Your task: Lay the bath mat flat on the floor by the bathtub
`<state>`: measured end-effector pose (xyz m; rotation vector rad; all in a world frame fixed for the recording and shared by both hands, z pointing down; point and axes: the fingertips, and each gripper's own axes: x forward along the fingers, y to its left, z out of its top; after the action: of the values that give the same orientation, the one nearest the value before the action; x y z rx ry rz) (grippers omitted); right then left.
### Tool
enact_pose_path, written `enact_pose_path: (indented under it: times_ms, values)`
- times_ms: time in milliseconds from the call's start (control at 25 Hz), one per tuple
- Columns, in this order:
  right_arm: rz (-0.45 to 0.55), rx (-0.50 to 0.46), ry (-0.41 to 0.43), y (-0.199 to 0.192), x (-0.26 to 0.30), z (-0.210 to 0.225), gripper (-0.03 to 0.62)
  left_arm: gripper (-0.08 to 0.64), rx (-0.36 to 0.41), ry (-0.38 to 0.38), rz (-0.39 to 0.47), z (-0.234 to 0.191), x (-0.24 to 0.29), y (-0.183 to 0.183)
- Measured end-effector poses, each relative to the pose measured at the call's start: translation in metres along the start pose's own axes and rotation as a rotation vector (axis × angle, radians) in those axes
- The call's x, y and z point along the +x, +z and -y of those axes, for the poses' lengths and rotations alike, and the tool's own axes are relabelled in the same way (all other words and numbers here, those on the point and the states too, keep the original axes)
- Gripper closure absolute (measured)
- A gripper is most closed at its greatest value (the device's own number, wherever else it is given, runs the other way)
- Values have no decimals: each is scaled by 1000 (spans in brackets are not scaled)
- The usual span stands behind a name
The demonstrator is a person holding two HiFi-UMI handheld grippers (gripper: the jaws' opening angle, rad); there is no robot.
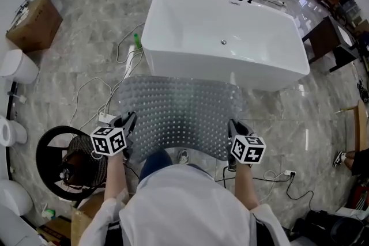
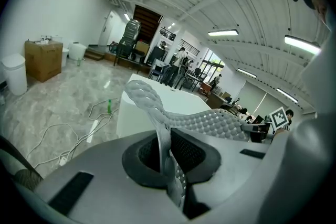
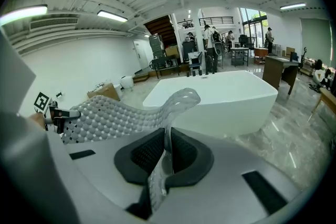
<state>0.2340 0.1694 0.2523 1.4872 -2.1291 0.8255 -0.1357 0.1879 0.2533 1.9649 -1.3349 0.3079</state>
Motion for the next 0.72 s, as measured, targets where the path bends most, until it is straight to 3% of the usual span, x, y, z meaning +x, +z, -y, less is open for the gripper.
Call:
enact_pose_path:
  times_ms: [360, 720]
  values:
    - [-18, 49, -43, 11, 39, -35, 551, 517, 19, -54, -69, -40, 23, 28]
    - [1, 92, -102, 23, 66, -55, 551, 517, 34, -95, -82, -84, 36, 57]
